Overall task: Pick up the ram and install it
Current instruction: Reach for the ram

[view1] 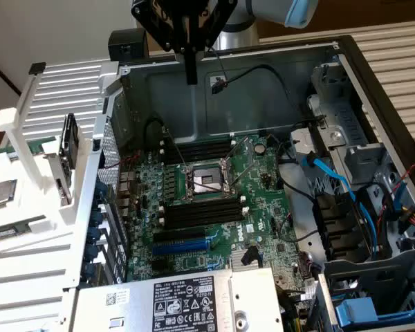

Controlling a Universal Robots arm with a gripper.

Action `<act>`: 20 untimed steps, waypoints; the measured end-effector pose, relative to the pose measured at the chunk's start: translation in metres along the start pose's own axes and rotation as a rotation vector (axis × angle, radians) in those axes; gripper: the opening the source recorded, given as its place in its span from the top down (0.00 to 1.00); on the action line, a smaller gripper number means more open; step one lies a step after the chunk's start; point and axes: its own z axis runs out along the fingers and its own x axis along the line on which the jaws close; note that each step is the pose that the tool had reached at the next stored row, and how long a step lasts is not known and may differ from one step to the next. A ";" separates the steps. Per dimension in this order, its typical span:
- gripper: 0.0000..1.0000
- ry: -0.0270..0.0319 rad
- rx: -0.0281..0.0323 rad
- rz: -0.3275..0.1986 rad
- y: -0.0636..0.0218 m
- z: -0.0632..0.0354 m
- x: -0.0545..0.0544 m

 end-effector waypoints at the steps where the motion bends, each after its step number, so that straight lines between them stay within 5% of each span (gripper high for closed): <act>1: 0.89 -0.0001 0.0000 0.000 0.0000 0.0000 0.000; 14: 0.89 0.0000 0.0002 0.000 0.0008 0.0000 0.000; 20: 0.89 -0.0003 0.0031 0.000 0.0140 0.0007 0.005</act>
